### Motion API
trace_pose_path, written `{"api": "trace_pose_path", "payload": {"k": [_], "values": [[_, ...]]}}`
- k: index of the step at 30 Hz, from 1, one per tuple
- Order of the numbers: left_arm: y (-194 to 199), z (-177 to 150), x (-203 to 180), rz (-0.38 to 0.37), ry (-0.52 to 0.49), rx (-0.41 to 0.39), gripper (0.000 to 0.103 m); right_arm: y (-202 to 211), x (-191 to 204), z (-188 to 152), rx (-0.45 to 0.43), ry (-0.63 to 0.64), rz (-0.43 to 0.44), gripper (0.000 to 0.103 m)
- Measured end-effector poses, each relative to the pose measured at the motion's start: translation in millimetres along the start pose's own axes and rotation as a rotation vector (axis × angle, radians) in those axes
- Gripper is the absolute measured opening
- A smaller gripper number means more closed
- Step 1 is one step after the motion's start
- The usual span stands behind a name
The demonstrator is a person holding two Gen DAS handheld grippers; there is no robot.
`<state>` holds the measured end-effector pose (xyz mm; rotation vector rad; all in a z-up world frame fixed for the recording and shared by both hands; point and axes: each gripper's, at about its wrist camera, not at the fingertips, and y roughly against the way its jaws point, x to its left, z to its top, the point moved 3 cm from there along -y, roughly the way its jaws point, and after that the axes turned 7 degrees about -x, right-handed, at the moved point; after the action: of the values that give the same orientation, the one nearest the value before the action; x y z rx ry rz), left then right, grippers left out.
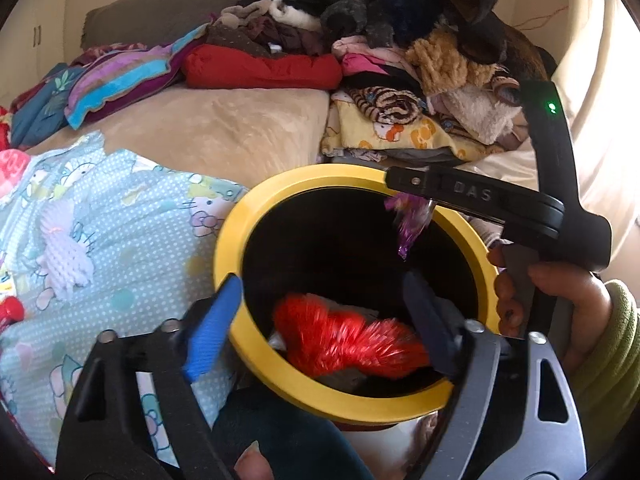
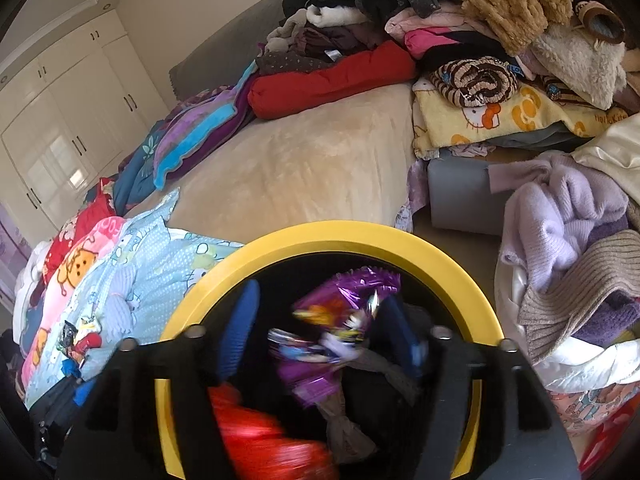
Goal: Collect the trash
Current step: 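Open both grippers to drop the red bag and wrapper into the bin, then move both tools away from the bin toward the trash on the sheet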
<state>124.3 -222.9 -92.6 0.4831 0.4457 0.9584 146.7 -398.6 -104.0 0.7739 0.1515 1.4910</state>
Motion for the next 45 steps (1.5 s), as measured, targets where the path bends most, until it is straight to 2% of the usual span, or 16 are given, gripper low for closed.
{"api": "trace_pose_path", "payload": {"k": [1,2,12,22,38,45], "values": [[1.1,0.9,3.8,0.02,0.008,-0.006,0.09,0.2,-0.1,0.2,-0.002,-0.001,-0.001,0.068],[2.3,1.5,6.8,0.023,0.018,-0.01,0.092,0.7,0.0,0.3,-0.005,-0.003,-0.002,0.07],[25.6,10.1,32.7,0.067,0.088,-0.078,0.092,6.9,9.5,2.6,-0.023,0.018,-0.003,0.075],[51.8,19.4,58.9,0.137,0.134,-0.143,0.092,18.6,38.0,4.9,-0.047,0.064,0.026,0.077],[90.3,24.2,109.5,0.257,0.204,-0.211,0.092,32.8,98.2,-3.0,-0.051,0.155,0.126,0.08],[107.8,28.1,130.5,0.32,0.203,-0.251,0.092,41.2,134.1,-12.9,-0.045,0.207,0.19,0.08]]}}
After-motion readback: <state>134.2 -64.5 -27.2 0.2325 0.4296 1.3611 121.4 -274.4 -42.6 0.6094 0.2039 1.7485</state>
